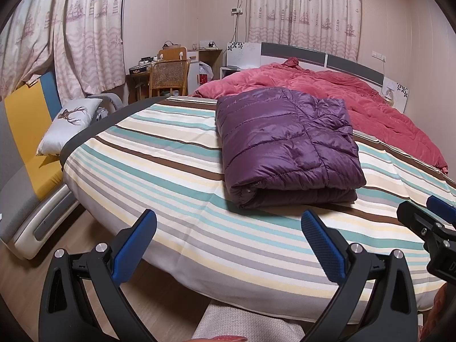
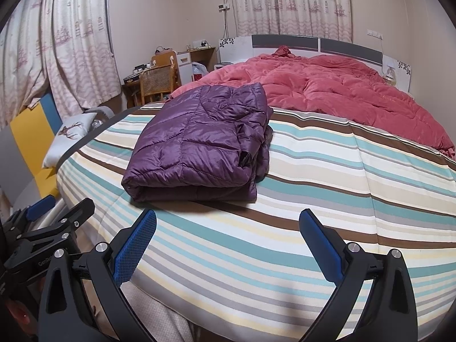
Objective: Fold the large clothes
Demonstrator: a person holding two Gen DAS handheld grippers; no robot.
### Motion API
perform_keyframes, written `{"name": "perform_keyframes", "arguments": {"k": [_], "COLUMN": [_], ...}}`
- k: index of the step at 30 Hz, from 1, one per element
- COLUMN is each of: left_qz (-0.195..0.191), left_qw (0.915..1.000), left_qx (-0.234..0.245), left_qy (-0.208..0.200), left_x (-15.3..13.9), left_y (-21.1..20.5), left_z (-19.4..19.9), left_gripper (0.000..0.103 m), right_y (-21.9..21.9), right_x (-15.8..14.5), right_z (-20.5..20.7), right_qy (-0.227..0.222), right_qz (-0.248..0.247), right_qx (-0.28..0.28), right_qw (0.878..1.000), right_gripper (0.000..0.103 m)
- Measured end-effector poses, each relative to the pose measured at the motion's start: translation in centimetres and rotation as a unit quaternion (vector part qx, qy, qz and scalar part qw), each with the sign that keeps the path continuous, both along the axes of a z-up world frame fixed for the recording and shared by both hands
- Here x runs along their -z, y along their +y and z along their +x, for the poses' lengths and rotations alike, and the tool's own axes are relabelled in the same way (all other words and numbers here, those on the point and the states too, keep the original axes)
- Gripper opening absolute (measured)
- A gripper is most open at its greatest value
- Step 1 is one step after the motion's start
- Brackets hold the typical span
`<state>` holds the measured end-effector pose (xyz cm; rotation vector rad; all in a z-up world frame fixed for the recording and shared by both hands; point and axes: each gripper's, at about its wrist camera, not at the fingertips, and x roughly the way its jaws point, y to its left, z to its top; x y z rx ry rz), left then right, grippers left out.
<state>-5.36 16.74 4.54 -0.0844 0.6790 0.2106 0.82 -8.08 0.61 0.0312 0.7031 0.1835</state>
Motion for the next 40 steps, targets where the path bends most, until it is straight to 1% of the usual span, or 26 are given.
{"name": "perform_keyframes", "arguments": {"k": [15,21,24,27,30,36,40], "left_qz": [-0.004,-0.024,-0.009,-0.003,0.001,-0.003,-0.008], "left_qw": [0.9999,0.9995,0.9999,0.9999,0.9999,0.9997,0.9998], "left_qx": [0.008,0.017,0.000,-0.001,0.008,0.023,0.019], "left_qy": [-0.008,-0.010,-0.013,-0.016,-0.014,-0.007,0.005], "left_x": [-0.08,0.14,0.19,0.16,0.27,0.39,0.72], "left_y": [-0.42,-0.05,-0.08,-0.21,-0.47,-0.62,-0.29], "left_z": [0.14,0.14,-0.09,-0.10,-0.06,-0.01,0.25], "left_gripper": [0.101,0.101,0.101,0.101,0.101,0.101,0.101], "right_y": [0.06,0.13,0.16,0.20,0.19,0.13,0.09], "right_x": [0.18,0.27,0.46,0.66,0.65,0.76,0.79], "right_z": [-0.03,-0.06,-0.02,-0.20,-0.20,-0.16,-0.21], "right_qy": [0.002,0.004,0.007,0.010,0.009,0.011,0.011], "right_qz": [0.002,0.001,0.001,0.002,0.002,0.002,0.003], "right_qx": [-0.001,-0.001,-0.001,-0.001,-0.001,0.000,0.001], "right_qw": [1.000,1.000,1.000,1.000,1.000,1.000,1.000], "right_gripper": [0.100,0.100,0.100,0.100,0.100,0.100,0.100]}}
